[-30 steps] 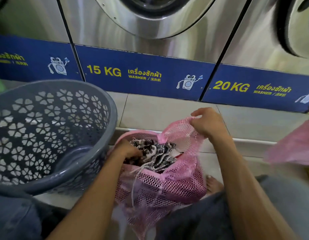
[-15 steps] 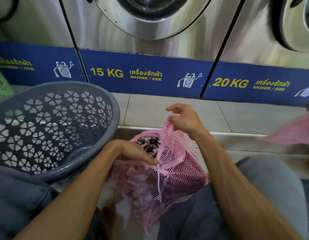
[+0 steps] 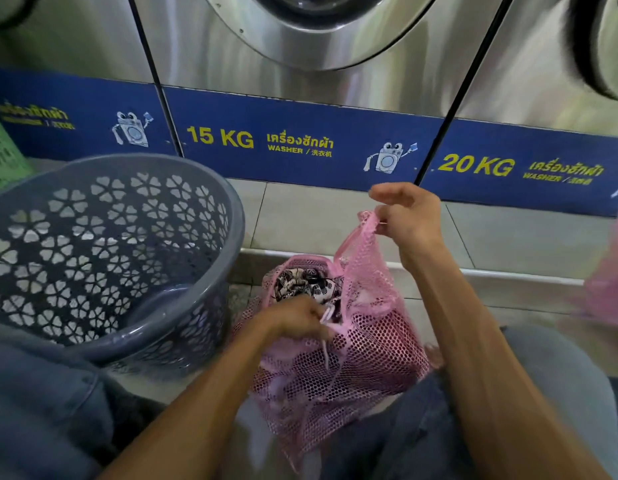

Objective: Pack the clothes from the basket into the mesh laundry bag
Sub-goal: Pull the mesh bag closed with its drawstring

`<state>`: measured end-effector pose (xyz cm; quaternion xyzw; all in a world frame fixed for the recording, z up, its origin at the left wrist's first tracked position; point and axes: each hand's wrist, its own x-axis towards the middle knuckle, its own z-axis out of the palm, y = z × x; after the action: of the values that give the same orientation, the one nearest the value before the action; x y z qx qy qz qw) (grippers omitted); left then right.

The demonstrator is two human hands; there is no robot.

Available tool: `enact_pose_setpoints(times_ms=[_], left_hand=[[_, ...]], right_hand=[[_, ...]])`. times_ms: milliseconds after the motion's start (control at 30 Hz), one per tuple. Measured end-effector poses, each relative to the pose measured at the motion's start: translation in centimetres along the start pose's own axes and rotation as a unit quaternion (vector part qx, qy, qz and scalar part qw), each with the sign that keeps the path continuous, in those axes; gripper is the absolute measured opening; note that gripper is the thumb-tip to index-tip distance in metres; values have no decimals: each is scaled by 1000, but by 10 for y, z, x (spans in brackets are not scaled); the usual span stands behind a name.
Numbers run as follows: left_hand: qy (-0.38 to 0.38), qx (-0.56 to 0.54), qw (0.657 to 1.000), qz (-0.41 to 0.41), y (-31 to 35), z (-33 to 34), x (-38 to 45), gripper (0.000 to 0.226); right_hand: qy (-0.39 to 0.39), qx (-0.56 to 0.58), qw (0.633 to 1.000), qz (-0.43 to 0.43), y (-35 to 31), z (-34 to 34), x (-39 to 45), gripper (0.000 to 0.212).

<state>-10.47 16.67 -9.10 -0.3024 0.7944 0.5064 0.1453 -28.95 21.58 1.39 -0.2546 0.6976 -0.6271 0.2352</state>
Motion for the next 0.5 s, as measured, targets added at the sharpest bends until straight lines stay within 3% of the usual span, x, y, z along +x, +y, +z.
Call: enact_pose_setpoints(times_ms=[167,267,333,367,433,500], left_hand=[[168,-146,975,2,20,-49,-4,24],[162,-303,939,16,40,-59,-9,27],[140,-340,929,34,49,-54,-6,26],[135,-293,946,40,50,-49,-3,26],[119,-68,989,52,51,-38,0,30],[62,124,989,46,48,-19,4,29]], right_hand=[[14,70,995,67,-6,-5,5,39],[-33,73,993,90,-5,2,2,37],[-65,64,991,95,-4,10,-3,37],[-77,57,991,97,-4,13,-6,38],[-85,42,991,97,-5,17,-10,38],[-83,40,991,96,-6,18,-11,37]])
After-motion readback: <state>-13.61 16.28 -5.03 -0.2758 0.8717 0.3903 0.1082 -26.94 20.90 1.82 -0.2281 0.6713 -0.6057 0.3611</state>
